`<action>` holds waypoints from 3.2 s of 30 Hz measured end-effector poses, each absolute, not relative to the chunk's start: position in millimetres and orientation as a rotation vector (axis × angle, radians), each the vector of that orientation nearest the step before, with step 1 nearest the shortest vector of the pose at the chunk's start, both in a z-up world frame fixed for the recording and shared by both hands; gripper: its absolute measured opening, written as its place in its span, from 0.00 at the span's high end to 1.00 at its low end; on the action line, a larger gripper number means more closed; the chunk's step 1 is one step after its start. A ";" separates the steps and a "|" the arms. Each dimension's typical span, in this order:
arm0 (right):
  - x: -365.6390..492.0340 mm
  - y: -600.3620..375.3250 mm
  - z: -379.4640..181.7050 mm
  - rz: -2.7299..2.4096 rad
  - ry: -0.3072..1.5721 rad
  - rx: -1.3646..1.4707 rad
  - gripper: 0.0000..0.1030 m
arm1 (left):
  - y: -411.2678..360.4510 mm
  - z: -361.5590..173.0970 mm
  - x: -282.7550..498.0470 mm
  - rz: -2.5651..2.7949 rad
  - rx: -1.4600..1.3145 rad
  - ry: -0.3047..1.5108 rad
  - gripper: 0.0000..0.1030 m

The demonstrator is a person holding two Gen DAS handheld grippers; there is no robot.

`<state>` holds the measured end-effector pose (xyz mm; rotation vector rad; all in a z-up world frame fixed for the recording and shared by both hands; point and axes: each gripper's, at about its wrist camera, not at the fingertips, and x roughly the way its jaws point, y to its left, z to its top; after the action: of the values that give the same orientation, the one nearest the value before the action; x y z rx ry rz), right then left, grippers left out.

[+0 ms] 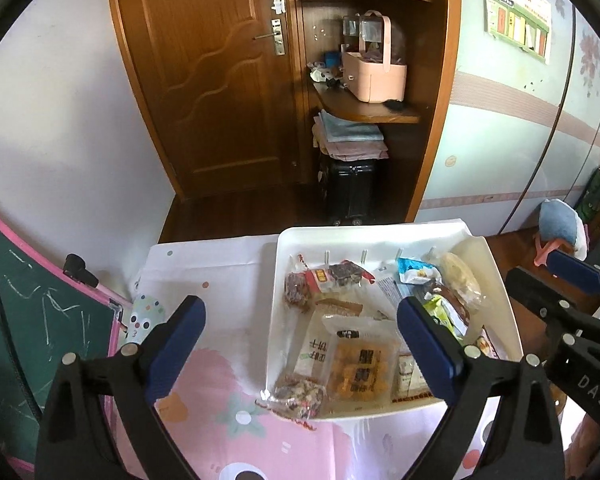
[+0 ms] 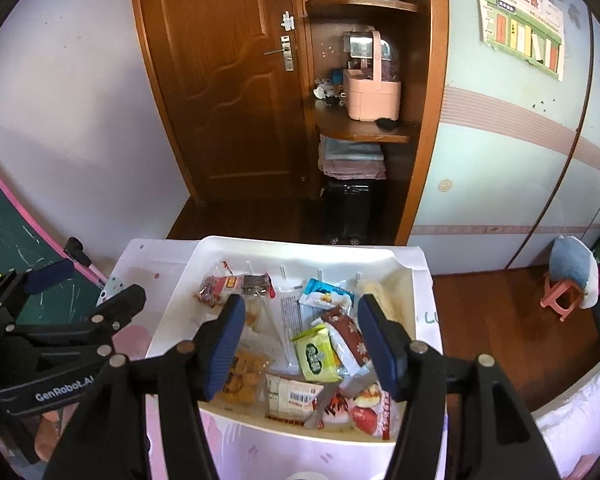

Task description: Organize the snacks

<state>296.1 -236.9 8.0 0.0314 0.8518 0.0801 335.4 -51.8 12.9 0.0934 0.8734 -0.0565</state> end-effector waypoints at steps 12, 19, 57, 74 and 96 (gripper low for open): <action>252.4 -236.3 55.2 0.068 0.788 0.041 0.43 | -40.4 65.3 287.3 -0.074 0.053 0.802 0.06; 200.2 -228.9 74.4 0.088 0.745 0.039 0.43 | -32.8 94.5 224.2 -0.085 0.043 0.732 0.01; -43.4 -181.6 31.4 0.134 0.760 0.107 0.30 | 12.4 39.5 -28.7 0.080 0.020 0.802 0.01; -21.7 -185.8 12.9 0.125 0.829 0.129 0.30 | 6.9 20.3 -7.6 0.059 0.017 0.885 0.01; -10.0 -192.1 10.9 0.095 0.834 0.124 0.30 | 5.0 16.3 9.3 0.045 0.026 0.903 0.01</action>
<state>-10.0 -192.1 10.9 0.1243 0.8336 0.0952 9.3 5.0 16.3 0.0260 0.9027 0.0447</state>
